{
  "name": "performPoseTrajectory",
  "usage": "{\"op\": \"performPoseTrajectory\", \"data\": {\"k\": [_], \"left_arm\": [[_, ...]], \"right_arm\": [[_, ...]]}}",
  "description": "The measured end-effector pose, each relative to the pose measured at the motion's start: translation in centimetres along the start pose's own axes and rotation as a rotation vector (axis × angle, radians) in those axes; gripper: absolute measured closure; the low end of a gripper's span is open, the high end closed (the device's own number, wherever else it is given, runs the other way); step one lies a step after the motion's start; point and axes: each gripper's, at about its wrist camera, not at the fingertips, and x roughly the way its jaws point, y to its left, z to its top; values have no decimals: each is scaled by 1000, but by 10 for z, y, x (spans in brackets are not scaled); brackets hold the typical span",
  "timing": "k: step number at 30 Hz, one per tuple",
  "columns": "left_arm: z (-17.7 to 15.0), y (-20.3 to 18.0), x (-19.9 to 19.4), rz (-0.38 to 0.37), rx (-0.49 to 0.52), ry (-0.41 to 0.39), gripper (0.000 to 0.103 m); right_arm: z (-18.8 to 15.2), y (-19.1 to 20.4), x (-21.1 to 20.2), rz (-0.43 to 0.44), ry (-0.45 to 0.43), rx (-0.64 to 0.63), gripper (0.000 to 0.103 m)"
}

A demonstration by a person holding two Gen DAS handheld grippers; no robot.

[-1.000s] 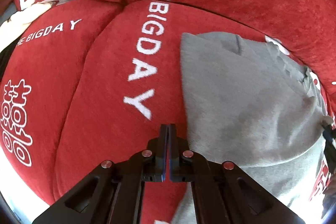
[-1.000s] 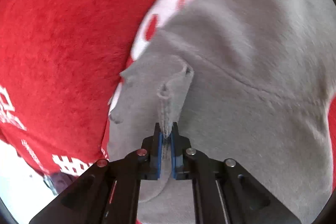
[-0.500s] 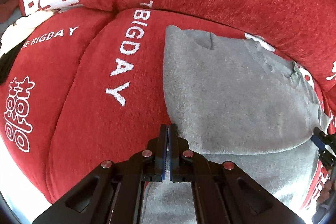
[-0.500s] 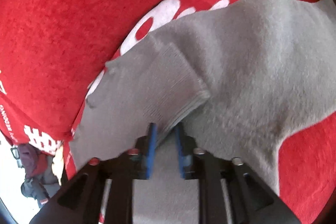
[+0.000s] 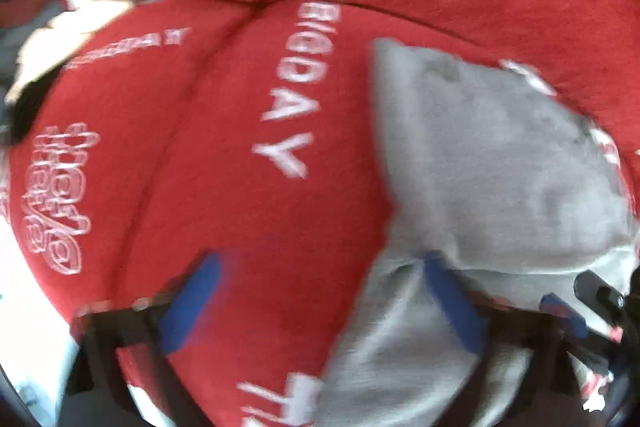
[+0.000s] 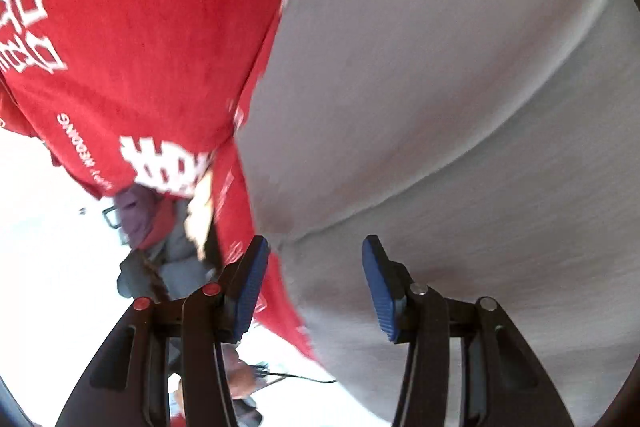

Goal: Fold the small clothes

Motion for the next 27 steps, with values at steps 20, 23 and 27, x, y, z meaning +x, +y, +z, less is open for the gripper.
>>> {"op": "performPoseTrajectory", "data": {"k": [20,23,27], "left_arm": [[-30,55,-3,-28,23,104,2],[-36,51,-13,-30,21,110,2],[-47,31,-29,-6,73,102,2]], "right_arm": [[-24,44,97,-130,126,-107,89],[-34,44,71,-163,107,-133,68],[-45,38,22,-189,43,-132,48]]}}
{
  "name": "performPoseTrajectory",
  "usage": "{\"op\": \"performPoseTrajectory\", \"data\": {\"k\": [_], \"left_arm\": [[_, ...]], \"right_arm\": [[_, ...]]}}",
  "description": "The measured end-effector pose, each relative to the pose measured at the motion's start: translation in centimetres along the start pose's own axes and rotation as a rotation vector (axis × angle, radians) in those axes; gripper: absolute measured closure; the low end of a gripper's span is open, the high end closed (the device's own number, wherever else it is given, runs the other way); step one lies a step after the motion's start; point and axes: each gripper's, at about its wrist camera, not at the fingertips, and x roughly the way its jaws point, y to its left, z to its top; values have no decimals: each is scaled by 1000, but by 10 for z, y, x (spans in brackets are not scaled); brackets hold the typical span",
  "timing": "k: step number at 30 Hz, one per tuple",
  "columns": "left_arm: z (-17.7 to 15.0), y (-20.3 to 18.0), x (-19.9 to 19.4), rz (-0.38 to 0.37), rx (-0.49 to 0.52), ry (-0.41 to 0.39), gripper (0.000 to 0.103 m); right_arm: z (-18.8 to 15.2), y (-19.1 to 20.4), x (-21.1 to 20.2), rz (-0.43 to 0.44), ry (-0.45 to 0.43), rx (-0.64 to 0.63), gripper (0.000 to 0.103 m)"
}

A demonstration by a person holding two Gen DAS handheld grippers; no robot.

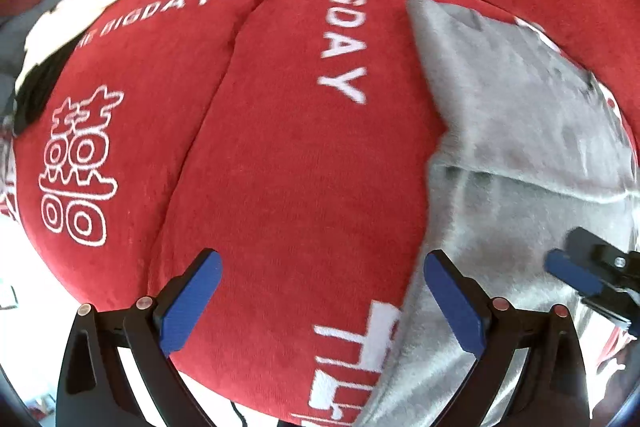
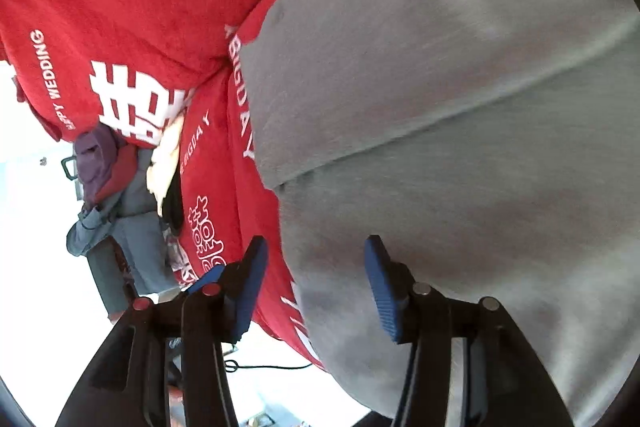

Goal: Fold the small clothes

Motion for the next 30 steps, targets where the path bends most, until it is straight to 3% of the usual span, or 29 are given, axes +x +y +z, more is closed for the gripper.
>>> {"op": "performPoseTrajectory", "data": {"k": [14,30], "left_arm": [[-9,-120,-30,-32,207,-1,2],[-21,-252,-19,-48,392,39,2]], "right_arm": [[-37,-78,-126,-7,-164,157,48],[-33,-178,-227,-54,-369,272,42]]}}
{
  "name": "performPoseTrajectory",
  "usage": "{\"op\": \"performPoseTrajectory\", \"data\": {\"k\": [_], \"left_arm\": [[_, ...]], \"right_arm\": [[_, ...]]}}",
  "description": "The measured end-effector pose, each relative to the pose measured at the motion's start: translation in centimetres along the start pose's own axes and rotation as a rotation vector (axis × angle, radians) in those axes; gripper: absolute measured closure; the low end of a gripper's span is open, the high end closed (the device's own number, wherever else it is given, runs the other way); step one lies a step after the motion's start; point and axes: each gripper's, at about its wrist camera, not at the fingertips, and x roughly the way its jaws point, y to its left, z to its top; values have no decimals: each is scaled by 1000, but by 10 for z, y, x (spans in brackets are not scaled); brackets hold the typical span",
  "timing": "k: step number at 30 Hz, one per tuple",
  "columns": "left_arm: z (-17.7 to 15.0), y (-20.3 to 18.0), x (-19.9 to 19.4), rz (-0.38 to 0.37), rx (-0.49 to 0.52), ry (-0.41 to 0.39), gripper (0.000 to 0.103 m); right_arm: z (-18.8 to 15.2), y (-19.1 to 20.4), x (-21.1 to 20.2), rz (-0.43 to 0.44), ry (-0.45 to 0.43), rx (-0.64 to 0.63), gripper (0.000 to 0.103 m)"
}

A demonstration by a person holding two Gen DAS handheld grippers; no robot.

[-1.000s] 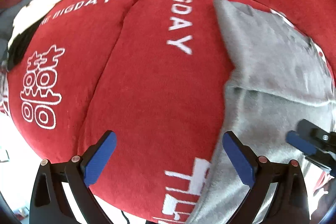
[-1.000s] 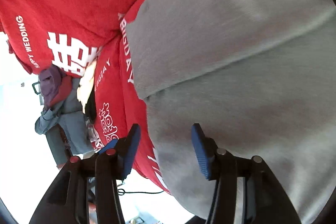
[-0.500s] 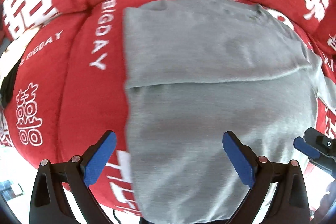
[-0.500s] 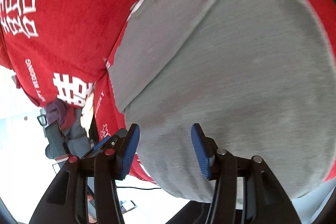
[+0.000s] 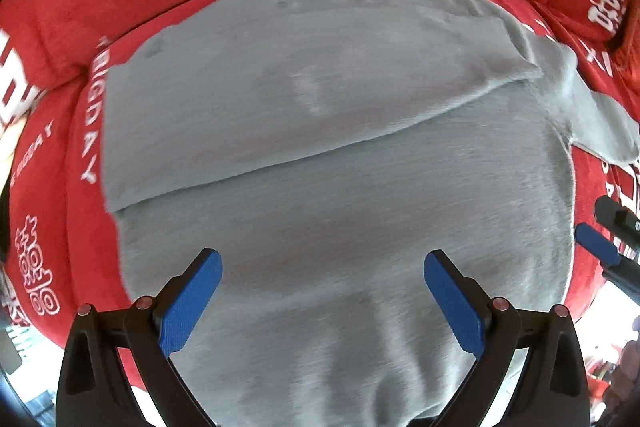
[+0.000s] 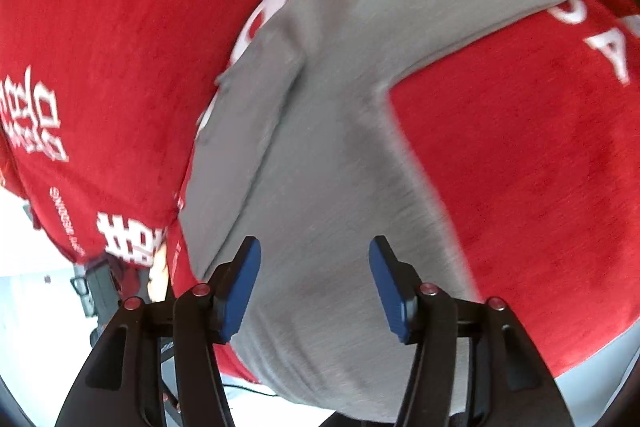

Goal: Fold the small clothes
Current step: 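Grasp the remaining sweater sleeve with the right gripper, then lay the held sleeve across the folded body and open the right gripper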

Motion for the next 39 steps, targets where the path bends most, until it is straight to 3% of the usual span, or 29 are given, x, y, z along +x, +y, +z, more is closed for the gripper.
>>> {"op": "performPoseTrajectory", "data": {"k": [5,10,17,22,27,34,37,39], "left_arm": [[12,-36,5,-7,56,-16,2],[26,-63,14,-77,72,14,2],[54,-104,7,-95,111,-59,2],[79,-132,10,-141,108,-57,2],[87,-142,6,-173,95,-128,2],[123,-128,-3,-62,8,-273,2],[139,-118,12,0,-2,-279,2],[144,-112,28,22,7,-231,2]], "right_arm": [[25,-34,-23,-17,-56,51,42],[54,-69,-50,-40,-125,91,42],[98,-123,-98,-69,-310,214,42],[124,-158,-130,-119,-427,289,42],[143,-187,-146,-41,-472,348,42],[167,-182,-134,33,-446,319,43],[170,-186,-126,57,-450,347,50],[170,-190,-122,76,-449,372,59]]}}
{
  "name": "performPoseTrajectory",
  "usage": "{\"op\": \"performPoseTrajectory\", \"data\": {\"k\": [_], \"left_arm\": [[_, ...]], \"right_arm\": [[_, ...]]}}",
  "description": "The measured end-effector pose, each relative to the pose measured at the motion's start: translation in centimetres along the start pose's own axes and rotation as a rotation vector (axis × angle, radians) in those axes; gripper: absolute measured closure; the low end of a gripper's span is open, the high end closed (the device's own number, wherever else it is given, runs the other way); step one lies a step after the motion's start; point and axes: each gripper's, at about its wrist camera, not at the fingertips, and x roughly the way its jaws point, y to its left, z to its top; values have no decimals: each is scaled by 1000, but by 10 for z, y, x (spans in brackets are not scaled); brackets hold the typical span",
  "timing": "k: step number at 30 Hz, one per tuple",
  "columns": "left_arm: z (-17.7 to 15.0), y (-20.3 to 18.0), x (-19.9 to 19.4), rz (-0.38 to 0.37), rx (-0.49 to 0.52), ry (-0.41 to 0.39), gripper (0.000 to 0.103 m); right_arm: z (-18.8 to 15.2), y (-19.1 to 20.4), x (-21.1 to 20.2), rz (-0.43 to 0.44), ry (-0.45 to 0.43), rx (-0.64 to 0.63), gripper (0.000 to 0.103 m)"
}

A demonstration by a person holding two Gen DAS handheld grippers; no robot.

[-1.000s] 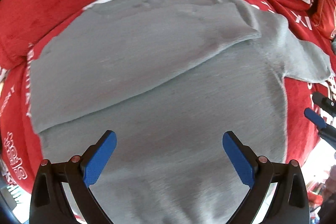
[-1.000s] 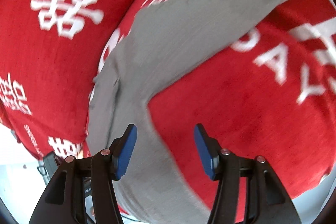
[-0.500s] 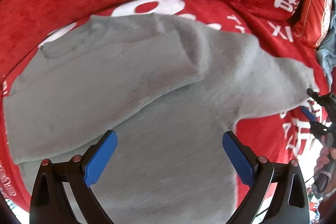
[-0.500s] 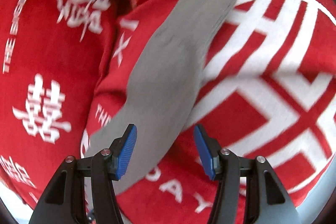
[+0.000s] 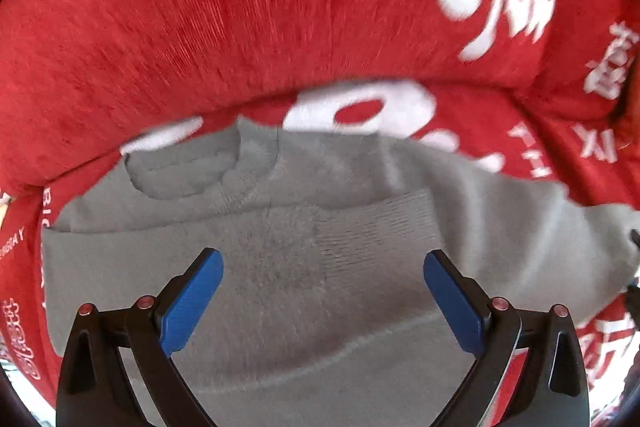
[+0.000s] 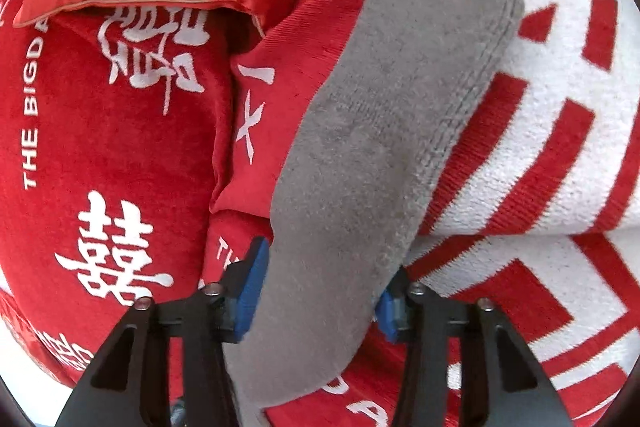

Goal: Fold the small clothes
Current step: 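Lay the held sleeve across the folded body and open the right gripper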

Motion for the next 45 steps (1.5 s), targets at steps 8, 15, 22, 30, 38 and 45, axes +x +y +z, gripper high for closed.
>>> {"op": "performPoseTrajectory", "data": {"k": [8,15,22,30,38,45], "left_arm": [[-31,-5,6,-6,88,7,2],[-26,24,-8,-60,62,14,2],[-33,85,-36,-25,-17,-52,2],[-61,160,-37,65,-108,-21,2],[-93,228,-29,59,-217,27,2],[-118,253,-35,45,-239,28,2]], "right_arm": [[-4,-6,1,161,34,61,97],[-17,45,4,330,82,2,97],[-84,163,40,347,227,-341,97],[-252,265,124,241,451,-779,96],[-354,243,210,-60,635,-838,89],[-306,222,183,27,458,-466,58]]}}
